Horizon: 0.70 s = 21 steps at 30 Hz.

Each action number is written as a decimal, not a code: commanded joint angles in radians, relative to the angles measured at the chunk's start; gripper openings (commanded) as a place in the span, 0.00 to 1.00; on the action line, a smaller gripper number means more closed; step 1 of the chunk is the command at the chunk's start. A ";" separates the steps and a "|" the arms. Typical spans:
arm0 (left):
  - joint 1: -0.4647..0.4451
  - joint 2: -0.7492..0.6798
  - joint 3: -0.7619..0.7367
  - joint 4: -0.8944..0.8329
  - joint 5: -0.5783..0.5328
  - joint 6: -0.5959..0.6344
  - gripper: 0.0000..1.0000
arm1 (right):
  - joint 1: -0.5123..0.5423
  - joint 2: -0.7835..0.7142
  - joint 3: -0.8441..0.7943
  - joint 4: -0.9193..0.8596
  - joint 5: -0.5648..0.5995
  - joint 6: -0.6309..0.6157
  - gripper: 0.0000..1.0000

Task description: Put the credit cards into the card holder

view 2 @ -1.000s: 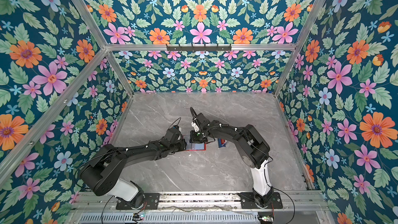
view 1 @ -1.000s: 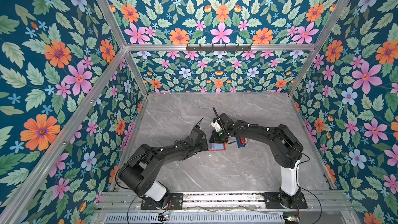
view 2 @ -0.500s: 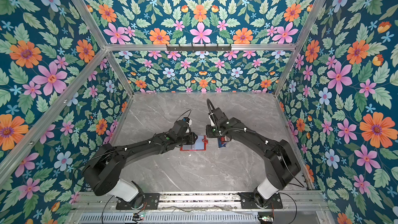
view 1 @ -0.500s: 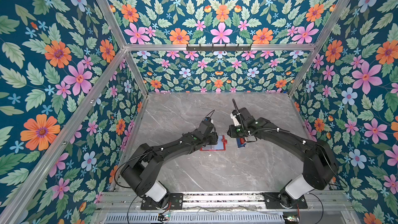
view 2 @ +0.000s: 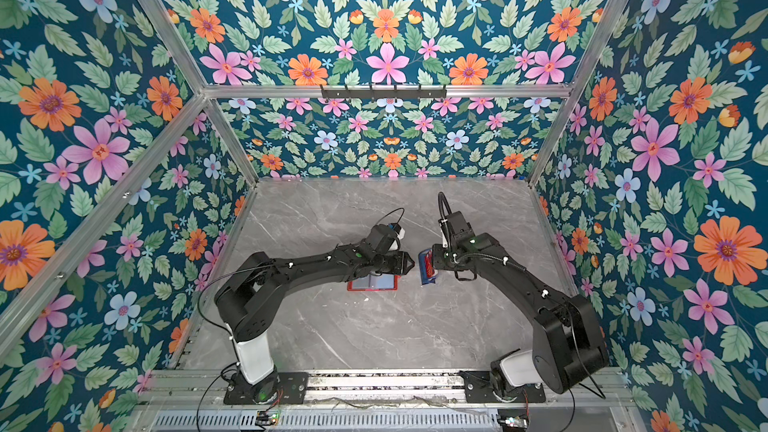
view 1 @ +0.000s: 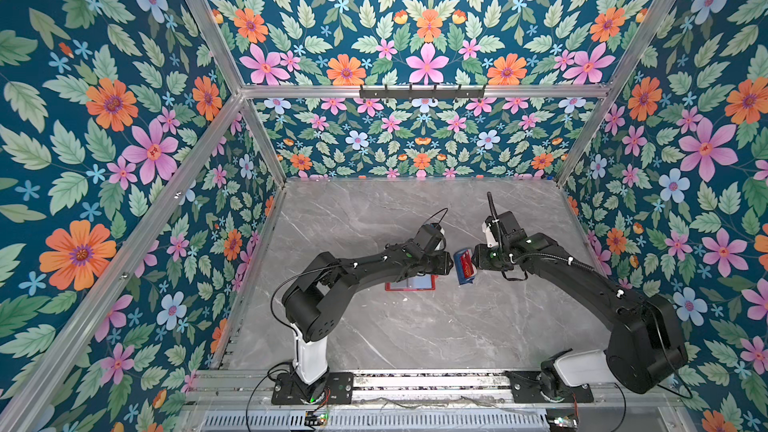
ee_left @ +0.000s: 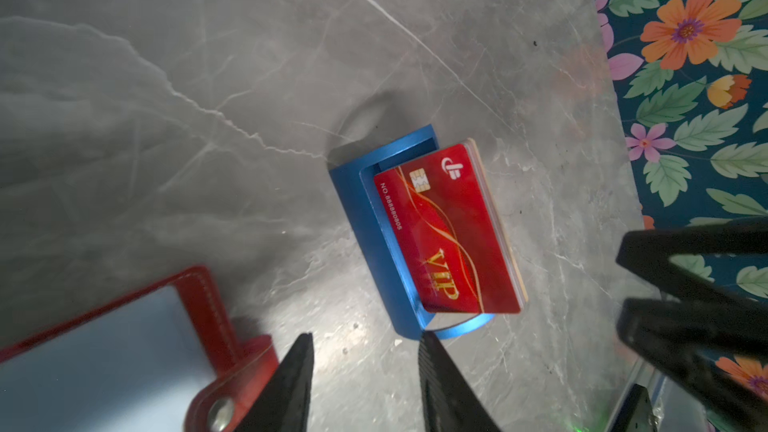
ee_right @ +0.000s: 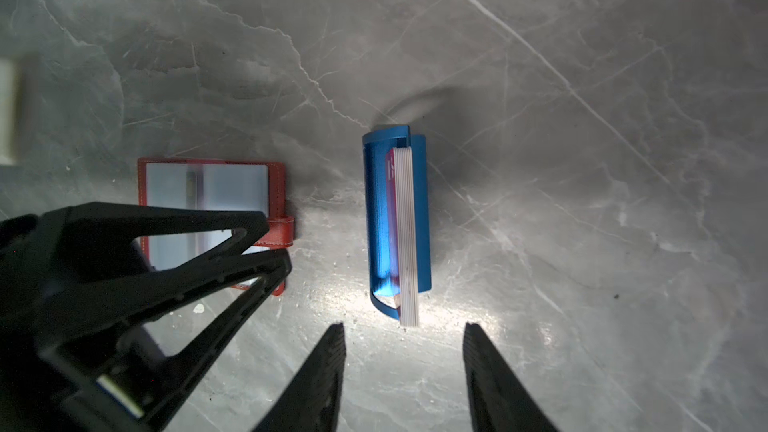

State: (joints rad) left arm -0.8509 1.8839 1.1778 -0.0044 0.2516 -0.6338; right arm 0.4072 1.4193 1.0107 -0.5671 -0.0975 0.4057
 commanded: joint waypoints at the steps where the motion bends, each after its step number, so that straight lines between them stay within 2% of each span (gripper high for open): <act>1: -0.002 0.037 0.034 0.034 0.048 -0.019 0.46 | -0.011 0.027 0.002 0.004 -0.040 -0.032 0.49; 21: -0.002 0.188 0.144 0.069 0.083 -0.065 0.41 | -0.012 0.186 0.076 -0.005 -0.030 -0.059 0.45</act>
State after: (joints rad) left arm -0.8536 2.0647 1.3148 0.0368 0.3180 -0.6933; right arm 0.3954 1.5986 1.0790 -0.5579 -0.1341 0.3569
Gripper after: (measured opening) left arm 0.412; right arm 0.449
